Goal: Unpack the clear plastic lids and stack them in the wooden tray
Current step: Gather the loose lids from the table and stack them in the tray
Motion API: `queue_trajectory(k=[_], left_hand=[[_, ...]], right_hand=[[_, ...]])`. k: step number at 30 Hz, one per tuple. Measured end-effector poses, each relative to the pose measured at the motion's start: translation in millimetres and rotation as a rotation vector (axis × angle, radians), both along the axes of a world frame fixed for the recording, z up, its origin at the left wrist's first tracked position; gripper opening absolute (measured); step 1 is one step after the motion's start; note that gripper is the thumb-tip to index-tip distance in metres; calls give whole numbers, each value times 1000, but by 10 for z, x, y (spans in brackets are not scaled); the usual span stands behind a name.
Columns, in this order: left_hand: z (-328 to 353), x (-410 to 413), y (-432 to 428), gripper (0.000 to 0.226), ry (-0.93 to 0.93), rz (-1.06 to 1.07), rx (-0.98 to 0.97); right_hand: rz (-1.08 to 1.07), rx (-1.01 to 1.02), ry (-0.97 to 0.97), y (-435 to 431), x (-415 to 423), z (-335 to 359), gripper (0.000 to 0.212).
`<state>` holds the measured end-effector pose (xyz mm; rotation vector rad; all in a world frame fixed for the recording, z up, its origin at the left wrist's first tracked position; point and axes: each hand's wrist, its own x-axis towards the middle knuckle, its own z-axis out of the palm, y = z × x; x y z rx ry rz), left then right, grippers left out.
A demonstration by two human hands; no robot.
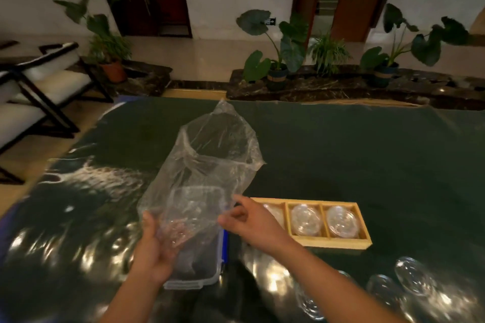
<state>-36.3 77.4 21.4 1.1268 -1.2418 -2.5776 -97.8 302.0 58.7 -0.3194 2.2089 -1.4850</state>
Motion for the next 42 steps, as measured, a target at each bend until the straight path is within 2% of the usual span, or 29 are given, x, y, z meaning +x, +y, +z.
queue_trajectory(k=[3, 5, 7, 9, 14, 16, 21, 24, 29, 32, 34, 38, 40, 42], left_hand=[[25, 149, -192, 54, 50, 18, 87], [53, 291, -422, 39, 78, 49, 119], [105, 420, -605, 13, 106, 99, 139], [85, 552, -834, 8, 105, 154, 111], [-31, 810, -1337, 24, -12, 338, 56], [-85, 902, -1539, 26, -48, 426, 62], [-255, 918, -1965, 13, -76, 589, 161], [-382, 804, -2156, 29, -42, 637, 269], [-482, 609, -2211, 21, -131, 577, 343], [-512, 583, -2116, 46, -220, 484, 255], [-493, 588, -2042, 51, -278, 453, 198], [-470, 621, -1785, 61, -365, 388, 219], [-453, 590, -1560, 58, -369, 289, 199], [-410, 503, -1363, 44, -309, 177, 108]], right_hand=[[-46, -45, 33, -488, 32, 16, 35], [-83, -66, 52, -795, 0, 37, 4], [-64, -85, 27, -973, -44, 41, 17], [-29, -123, -74, -1164, -56, 59, 19], [57, -155, -247, -1594, -10, 57, 13], [73, -147, -283, -1712, 35, 48, 21], [94, -104, -355, -1742, 117, -65, 12], [45, -83, -374, -1687, 149, -140, 11], [-63, -50, -377, -1491, 132, -191, 15], [-132, -51, -365, -1369, 113, -209, 16], [-181, -59, -359, -1305, 92, -234, 15], [-234, -54, -350, -1246, 35, -315, 14], [-249, -45, -347, -1237, 22, -351, 13], [-257, -42, -340, -1238, 18, -365, 12]])
